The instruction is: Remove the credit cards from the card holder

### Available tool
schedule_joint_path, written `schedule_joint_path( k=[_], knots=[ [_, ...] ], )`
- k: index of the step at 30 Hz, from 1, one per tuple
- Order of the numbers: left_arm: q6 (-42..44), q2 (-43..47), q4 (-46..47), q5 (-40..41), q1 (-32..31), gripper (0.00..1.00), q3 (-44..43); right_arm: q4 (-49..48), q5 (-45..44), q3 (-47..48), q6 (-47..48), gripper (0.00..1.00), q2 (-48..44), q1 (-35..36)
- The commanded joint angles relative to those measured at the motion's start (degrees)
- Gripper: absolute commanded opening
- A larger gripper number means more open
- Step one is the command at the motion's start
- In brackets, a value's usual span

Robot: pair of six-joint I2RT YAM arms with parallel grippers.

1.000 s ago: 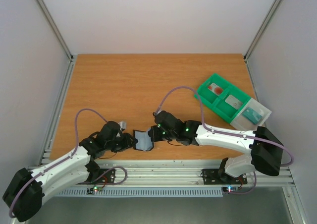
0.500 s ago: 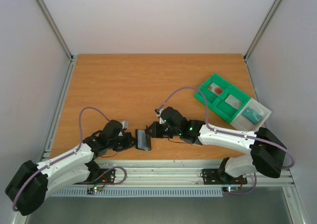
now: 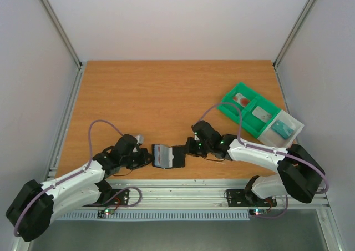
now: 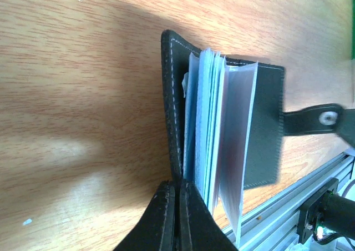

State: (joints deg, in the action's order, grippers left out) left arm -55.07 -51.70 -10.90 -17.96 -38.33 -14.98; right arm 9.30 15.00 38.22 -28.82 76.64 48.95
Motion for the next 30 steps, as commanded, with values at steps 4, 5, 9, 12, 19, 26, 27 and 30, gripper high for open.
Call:
schedule_joint_path(
  k=[4, 5, 9, 12, 19, 26, 27, 30],
  knots=[
    [-2.12, -0.32, 5.24, -0.96, 0.03, 0.00, 1.21, 10.34, -1.33, -1.78, 4.01, 0.16, -0.35, -1.49],
    [-2.46, -0.48, 5.87, -1.34, 0.06, 0.00, 1.33, 11.84, -1.82, -1.18, 4.36, 0.20, -1.13, -1.49],
    [-3.31, -0.47, 6.97, -0.86, 0.05, 0.00, 1.84, 21.57, -6.09, 3.40, 6.49, 0.32, -4.99, -1.49],
    [-3.64, -0.27, 7.31, -1.54, 0.04, 0.00, 1.68, 26.66, -7.21, 7.33, 7.59, 0.37, -7.36, -1.40],
    [-3.89, 1.43, 6.86, -1.18, 0.05, 0.00, 1.79, 25.83, -5.78, 13.36, 6.98, 0.47, -6.89, 3.25],
    [-3.28, 2.04, 5.87, -1.42, -0.03, 0.00, 1.54, 18.94, -3.41, 15.58, 5.28, 0.57, 2.62, 6.42],
    [-3.36, 2.12, 6.03, -1.46, -0.08, 0.00, 1.76, 17.83, -2.83, 15.72, 5.00, 0.58, 3.88, 6.62],
    [-3.63, 2.13, 6.56, -1.66, 0.00, 0.00, 2.21, 14.97, -0.55, 16.72, 5.36, 0.72, 7.75, 7.51]
  ],
)
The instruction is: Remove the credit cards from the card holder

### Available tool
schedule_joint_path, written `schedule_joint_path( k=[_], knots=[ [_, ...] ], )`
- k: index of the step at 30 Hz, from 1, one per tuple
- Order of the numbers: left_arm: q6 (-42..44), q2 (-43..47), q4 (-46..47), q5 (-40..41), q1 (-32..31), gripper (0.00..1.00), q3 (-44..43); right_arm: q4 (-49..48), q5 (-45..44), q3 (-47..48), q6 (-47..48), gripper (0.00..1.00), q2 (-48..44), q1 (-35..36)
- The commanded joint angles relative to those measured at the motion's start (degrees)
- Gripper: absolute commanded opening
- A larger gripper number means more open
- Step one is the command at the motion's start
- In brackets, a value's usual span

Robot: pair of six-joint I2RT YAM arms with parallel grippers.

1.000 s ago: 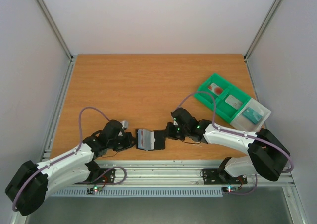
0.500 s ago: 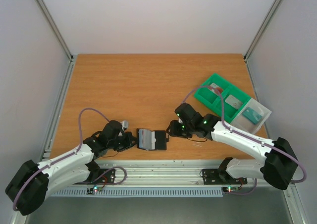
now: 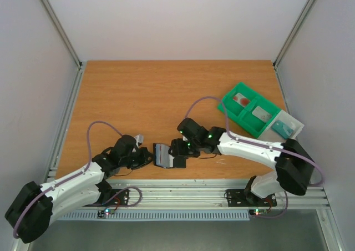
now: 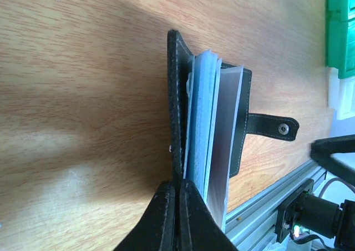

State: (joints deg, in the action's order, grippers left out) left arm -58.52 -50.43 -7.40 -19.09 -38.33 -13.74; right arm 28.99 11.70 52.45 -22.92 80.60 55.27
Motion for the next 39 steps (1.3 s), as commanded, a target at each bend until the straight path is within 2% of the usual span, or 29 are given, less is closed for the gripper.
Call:
schedule_joint_path(
  k=[1, 6, 17, 24, 31, 39],
  knots=[
    [-0.25, 0.88, 3.19, -0.51, 0.01, 0.00, 0.95, -4.81, 2.73, 3.16, -0.35, 0.77, 4.89, 1.61],
    [-0.40, 1.26, 3.42, -0.61, -0.07, 0.00, 1.15, -5.67, 3.06, 5.33, -0.59, 0.80, 10.19, 2.24],
    [-0.50, 1.69, 3.06, -0.96, -0.02, 0.00, 1.56, -3.14, 2.09, 9.33, 0.33, 0.77, 17.28, 2.22],
    [-0.50, 0.77, 3.32, -1.63, -0.01, 0.00, 1.24, 0.84, -2.93, 8.50, 1.33, 0.71, 16.61, 2.28],
    [0.14, 0.85, 3.53, 0.18, -0.06, 0.00, 2.47, 2.31, -8.73, 5.73, 1.55, 0.69, 14.41, 2.24],
    [-0.27, 0.69, 4.46, -0.30, -0.06, 0.00, 2.74, -1.42, -4.40, 5.25, 2.42, 0.68, 13.04, 2.78]
  ],
)
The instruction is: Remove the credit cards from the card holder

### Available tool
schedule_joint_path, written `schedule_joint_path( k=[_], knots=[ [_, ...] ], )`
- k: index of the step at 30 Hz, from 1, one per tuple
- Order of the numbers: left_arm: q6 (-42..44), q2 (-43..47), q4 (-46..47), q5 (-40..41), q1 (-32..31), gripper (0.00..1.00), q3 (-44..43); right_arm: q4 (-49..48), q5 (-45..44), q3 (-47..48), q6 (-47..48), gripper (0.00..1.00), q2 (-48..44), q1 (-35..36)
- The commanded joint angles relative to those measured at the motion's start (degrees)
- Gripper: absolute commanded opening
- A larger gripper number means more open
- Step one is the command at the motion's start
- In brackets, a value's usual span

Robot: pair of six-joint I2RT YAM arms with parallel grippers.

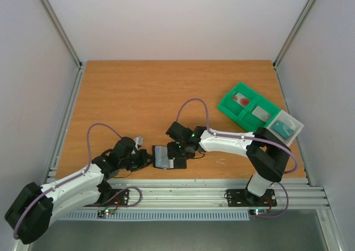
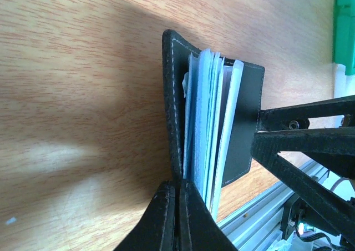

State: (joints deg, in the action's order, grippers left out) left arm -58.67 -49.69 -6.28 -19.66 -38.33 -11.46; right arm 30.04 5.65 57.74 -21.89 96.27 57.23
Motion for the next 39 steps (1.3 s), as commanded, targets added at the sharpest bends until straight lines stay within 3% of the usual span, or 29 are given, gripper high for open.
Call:
schedule_joint_path(
  k=[1, 8, 19, 32, 39],
  knots=[
    [-0.17, 0.04, 3.18, 0.31, -0.08, 0.00, 0.54, -2.79, 1.71, 0.62, 1.82, 0.69, -2.94, 1.36],
    [-1.06, 1.19, 3.65, -0.37, -0.08, 0.00, 0.90, -2.14, 1.29, 3.99, 0.80, 0.76, -0.19, 2.71],
    [-2.35, 3.41, 3.36, -0.62, -0.11, 0.00, 1.18, -2.85, 1.24, 5.50, -0.12, 0.78, 3.24, 2.71],
    [-3.67, 4.47, 3.23, -0.47, -0.12, 0.01, 1.97, -1.92, -1.23, 3.41, -0.23, 0.72, 4.49, 2.65],
    [-4.09, 5.53, 2.24, 0.21, -0.12, 0.01, 2.15, 0.19, -7.52, -0.64, -0.34, 0.65, 2.26, 2.51]
  ],
)
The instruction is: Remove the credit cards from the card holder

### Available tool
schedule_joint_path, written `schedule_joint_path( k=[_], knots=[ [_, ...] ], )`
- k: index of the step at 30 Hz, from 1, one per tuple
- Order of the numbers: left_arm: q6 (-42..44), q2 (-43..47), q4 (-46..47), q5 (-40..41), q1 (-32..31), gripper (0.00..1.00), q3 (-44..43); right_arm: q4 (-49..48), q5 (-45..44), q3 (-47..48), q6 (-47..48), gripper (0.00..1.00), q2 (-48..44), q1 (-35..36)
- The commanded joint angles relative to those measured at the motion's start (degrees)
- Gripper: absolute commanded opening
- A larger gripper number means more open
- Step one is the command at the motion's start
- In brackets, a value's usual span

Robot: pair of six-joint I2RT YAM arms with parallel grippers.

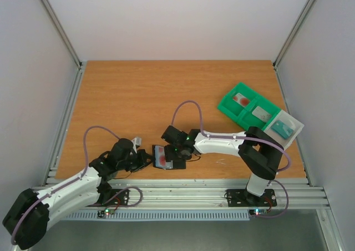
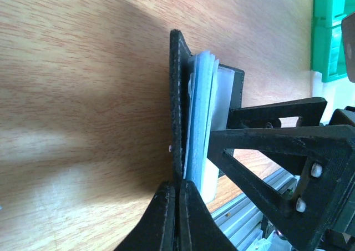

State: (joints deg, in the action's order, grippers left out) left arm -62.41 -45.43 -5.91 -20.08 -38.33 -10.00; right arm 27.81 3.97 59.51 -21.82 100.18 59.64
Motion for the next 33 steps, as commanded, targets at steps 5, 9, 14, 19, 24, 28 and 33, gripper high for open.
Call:
schedule_joint_path(
  k=[5, 9, 14, 19, 24, 28, 33],
  knots=[
    [-0.31, 1.06, 3.29, -0.06, -0.11, 0.00, 1.09, 4.97, -9.38, -5.23, -0.89, 0.60, -4.86, -0.40],
    [-0.04, 0.28, 2.68, 0.77, -0.13, 0.00, 0.66, 7.36, -12.28, -5.65, -0.72, 0.55, -7.48, -0.49],
    [1.03, -3.28, 4.40, 0.41, -0.17, 0.00, 0.11, 8.69, -15.37, -4.12, 0.53, 0.55, -6.67, -0.66],
    [-2.00, -4.20, 9.47, -1.02, -0.12, 0.02, 1.84, 9.74, -15.43, -3.58, 1.02, 0.53, -7.56, -0.66],
    [-2.28, -3.04, 7.52, -0.57, -0.15, 0.12, 0.11, 12.68, -19.25, -2.81, 2.91, 0.52, -11.06, -0.92],
    [-1.10, -2.07, 3.52, -0.22, -0.16, 0.12, -0.95, 12.71, -15.72, -1.36, 4.06, 0.46, -14.21, -0.93],
    [-1.68, -0.58, 3.77, -0.81, -0.12, 0.07, 0.42, 5.78, -6.26, -1.87, 3.81, 0.36, -18.06, -0.92]
  ],
)
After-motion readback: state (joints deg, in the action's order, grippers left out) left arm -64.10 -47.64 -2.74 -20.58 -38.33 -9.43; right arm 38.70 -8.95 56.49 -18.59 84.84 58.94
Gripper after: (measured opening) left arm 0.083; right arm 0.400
